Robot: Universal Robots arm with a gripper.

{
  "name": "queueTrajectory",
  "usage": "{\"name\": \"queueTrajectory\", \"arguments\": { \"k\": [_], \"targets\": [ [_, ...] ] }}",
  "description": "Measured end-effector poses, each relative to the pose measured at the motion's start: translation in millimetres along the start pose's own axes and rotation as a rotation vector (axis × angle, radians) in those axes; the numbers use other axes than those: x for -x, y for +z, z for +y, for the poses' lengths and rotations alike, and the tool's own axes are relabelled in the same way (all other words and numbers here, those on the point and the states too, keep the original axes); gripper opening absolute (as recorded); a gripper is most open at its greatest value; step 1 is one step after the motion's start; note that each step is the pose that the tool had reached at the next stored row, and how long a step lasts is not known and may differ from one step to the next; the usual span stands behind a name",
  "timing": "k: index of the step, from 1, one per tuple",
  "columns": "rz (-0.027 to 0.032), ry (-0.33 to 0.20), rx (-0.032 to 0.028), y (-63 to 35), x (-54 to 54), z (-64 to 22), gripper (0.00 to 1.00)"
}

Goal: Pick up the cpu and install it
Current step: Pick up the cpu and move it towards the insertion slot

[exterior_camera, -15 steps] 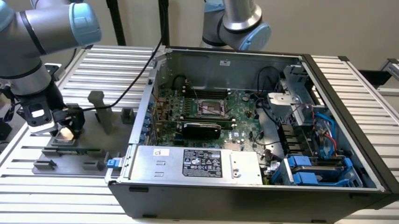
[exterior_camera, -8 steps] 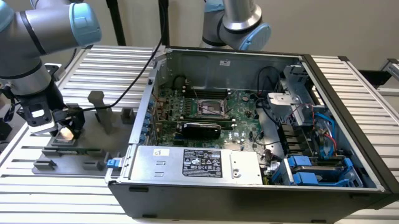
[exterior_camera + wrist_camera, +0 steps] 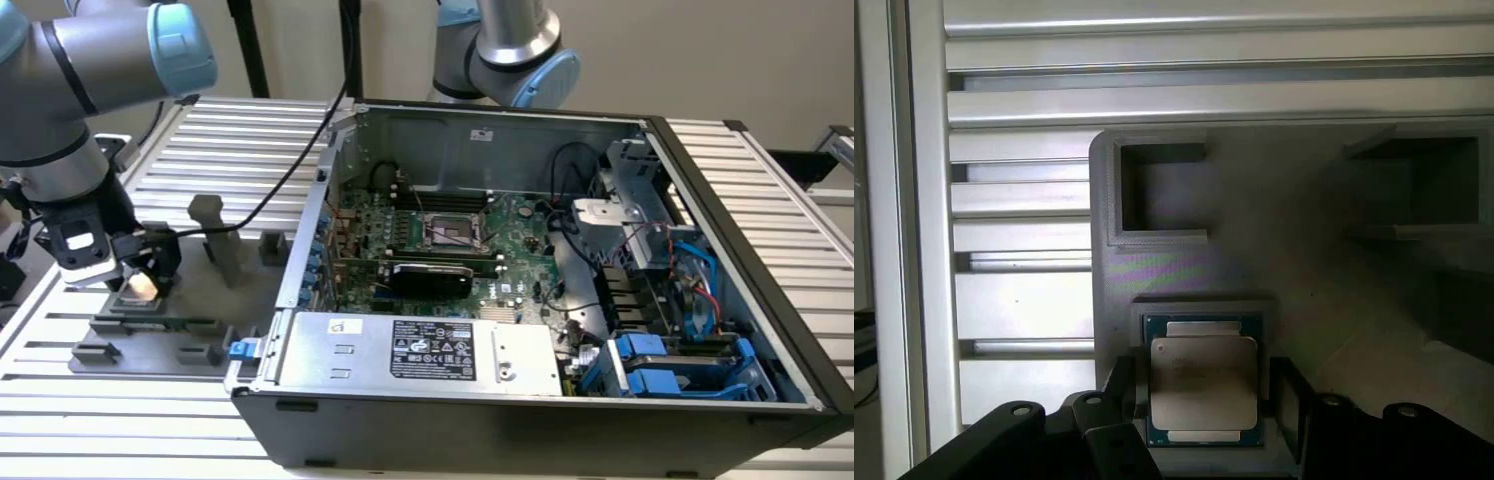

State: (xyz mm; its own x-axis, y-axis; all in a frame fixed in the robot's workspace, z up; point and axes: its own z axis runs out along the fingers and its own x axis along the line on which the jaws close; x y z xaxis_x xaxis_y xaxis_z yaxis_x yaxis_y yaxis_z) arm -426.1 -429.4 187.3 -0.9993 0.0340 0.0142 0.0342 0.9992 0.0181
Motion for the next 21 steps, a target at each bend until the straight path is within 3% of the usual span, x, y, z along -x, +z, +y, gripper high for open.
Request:
{"name": "queueTrajectory", "arguments": {
  "k": [21],
  "targets": [
    [0.0001,-0.007,-0.004,0.6,1.2,0.0,0.65]
  ]
}}
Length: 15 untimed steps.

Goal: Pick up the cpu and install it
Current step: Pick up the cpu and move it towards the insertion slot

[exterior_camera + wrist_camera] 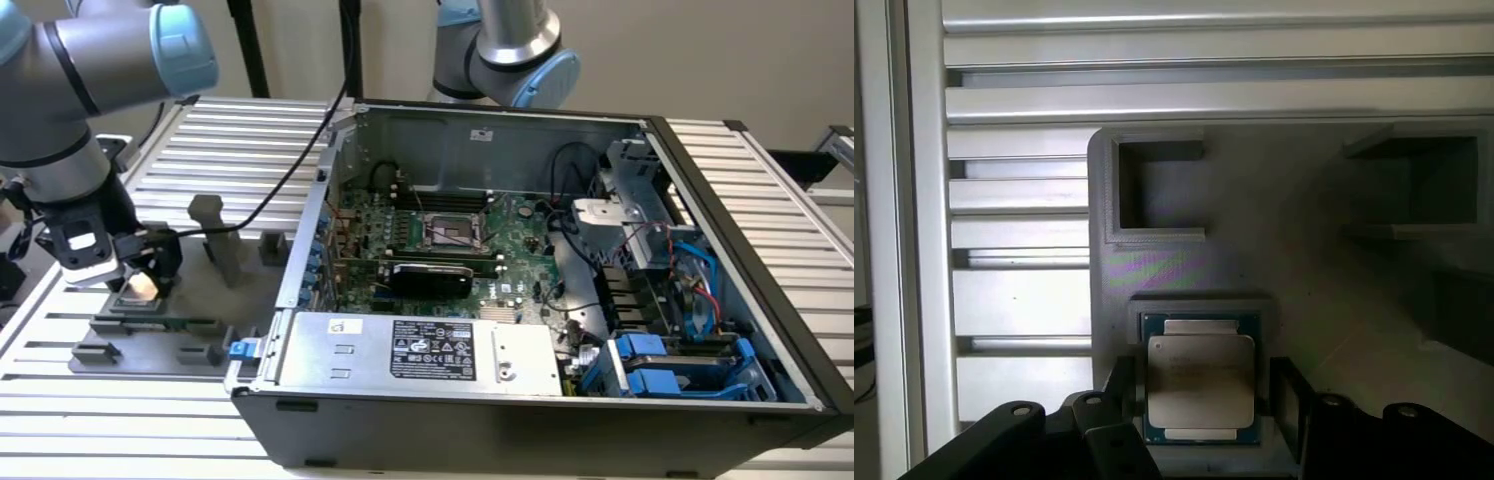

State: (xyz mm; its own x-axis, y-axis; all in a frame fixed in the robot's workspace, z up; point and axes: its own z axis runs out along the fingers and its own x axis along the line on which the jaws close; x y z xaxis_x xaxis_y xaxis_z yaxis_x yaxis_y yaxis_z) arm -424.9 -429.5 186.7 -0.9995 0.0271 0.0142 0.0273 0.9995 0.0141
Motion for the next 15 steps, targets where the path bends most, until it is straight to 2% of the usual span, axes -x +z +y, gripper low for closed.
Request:
{"name": "queueTrajectory", "arguments": {
  "k": [7,8,9,15],
  "targets": [
    [0.0,0.0,-0.0003,1.1,0.0,0.2,0.65],
    [0.0001,0.0,-0.0005,1.1,0.0,0.2,0.63],
    [0.0001,0.0,-0.0007,1.1,0.0,0.2,0.57],
    [-0.0001,0.0,-0.0017,1.1,0.0,0.5,0.55]
  ]
}}
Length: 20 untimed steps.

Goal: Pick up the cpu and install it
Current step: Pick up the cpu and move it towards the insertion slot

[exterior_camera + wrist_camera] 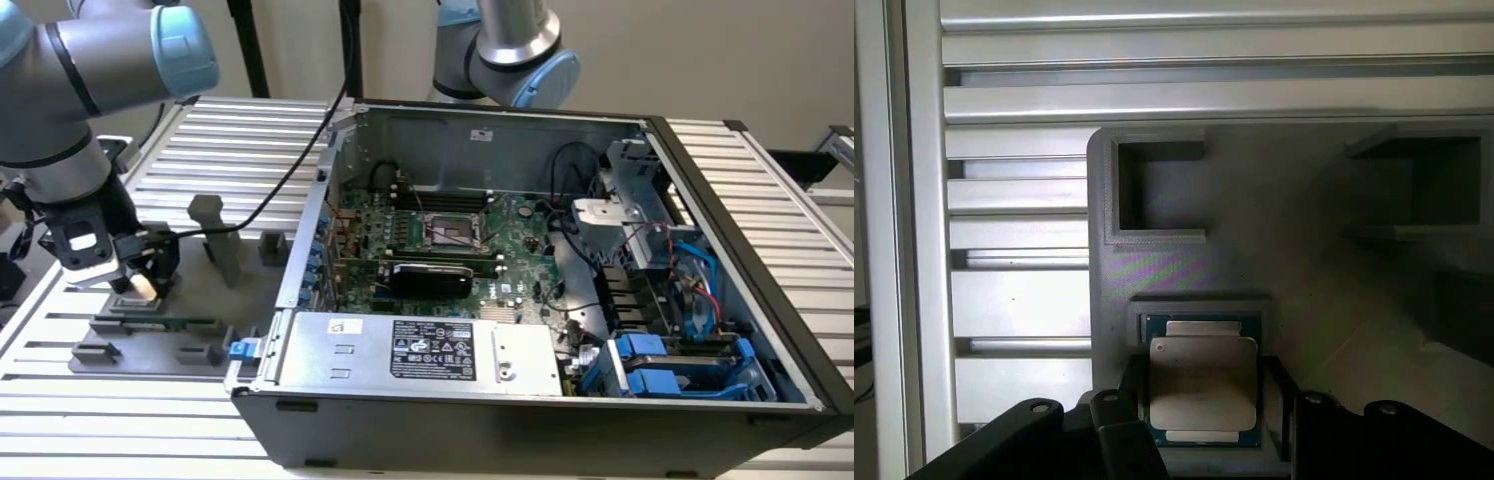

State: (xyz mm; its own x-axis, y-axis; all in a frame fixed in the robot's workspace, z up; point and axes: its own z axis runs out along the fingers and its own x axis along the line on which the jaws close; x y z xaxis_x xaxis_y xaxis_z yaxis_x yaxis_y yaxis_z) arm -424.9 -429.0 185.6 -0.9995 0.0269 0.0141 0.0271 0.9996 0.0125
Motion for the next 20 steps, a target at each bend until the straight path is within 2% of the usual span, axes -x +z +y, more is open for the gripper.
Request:
{"name": "queueTrajectory", "arguments": {
  "k": [8,12,16,20],
  "targets": [
    [-0.0002,0.0,-0.0004,-0.6,0.1,0.1,0.55],
    [0.0,0.0,-0.0005,-5.3,-0.1,0.2,0.55],
    [0.0,0.0,-0.0004,-14.7,-0.2,0.3,0.55],
    [0.0004,0.0,-0.0005,-31.2,-0.3,0.5,0.55]
  ]
}}
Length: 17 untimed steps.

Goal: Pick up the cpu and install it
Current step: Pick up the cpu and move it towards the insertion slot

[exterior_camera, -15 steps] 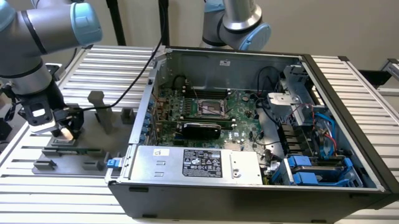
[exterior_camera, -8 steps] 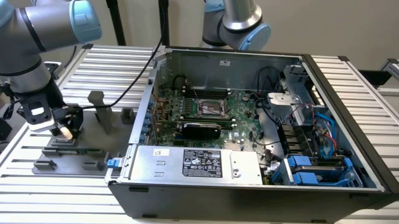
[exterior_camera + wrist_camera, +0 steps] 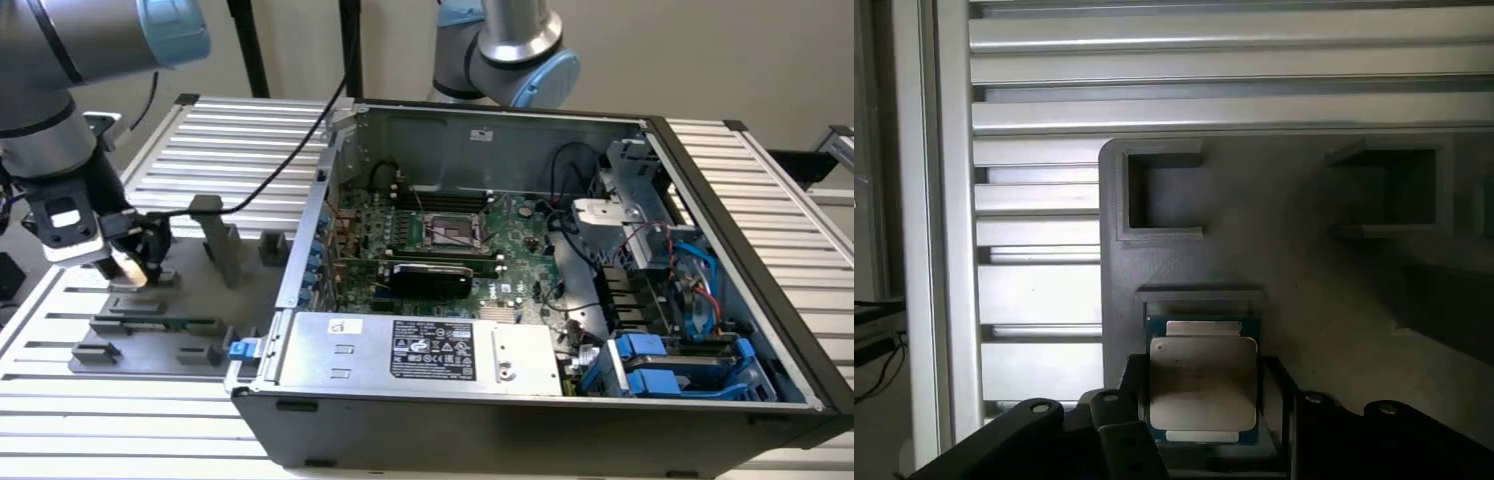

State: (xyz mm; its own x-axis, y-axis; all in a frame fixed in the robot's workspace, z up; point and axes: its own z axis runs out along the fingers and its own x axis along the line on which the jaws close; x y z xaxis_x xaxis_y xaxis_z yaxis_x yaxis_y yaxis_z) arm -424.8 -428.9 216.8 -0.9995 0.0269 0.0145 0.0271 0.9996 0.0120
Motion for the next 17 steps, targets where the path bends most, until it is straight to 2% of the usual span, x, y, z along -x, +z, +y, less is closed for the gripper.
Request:
{"name": "queueTrajectory", "arguments": {
  "k": [17],
  "targets": [
    [0.0014,0.0,0.0,-77.7,6.9,0.2,0.55]
  ]
}}
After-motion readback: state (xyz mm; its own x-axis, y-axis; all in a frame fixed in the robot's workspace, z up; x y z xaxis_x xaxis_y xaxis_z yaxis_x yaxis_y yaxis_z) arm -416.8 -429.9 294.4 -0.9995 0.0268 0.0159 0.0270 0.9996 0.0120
